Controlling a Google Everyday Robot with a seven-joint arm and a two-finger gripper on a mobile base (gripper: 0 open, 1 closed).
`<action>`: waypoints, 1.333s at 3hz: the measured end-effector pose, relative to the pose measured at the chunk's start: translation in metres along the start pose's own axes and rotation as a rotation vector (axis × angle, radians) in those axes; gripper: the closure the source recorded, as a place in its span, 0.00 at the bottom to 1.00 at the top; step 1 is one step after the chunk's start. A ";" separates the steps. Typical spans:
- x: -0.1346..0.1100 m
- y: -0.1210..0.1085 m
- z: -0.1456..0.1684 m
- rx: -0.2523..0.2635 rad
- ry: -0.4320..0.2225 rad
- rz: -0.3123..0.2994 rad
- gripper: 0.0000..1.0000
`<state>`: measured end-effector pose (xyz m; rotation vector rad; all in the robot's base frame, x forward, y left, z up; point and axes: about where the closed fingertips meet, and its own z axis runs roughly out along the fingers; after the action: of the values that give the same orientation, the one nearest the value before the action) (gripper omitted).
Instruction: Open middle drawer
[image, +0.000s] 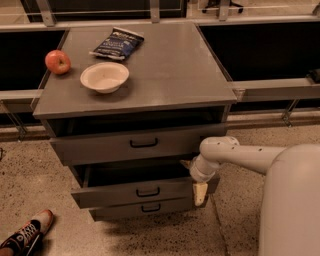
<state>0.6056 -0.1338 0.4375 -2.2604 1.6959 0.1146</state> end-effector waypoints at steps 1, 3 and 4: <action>0.006 0.000 -0.002 -0.001 -0.014 0.024 0.00; 0.010 0.038 -0.020 -0.061 -0.012 0.022 0.00; 0.009 0.050 -0.019 -0.110 -0.006 -0.006 0.15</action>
Offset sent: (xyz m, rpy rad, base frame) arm -0.0391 -0.0333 0.0086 0.0299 0.0746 -0.0390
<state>0.5588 -0.1602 0.4438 -2.3409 1.7197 0.2182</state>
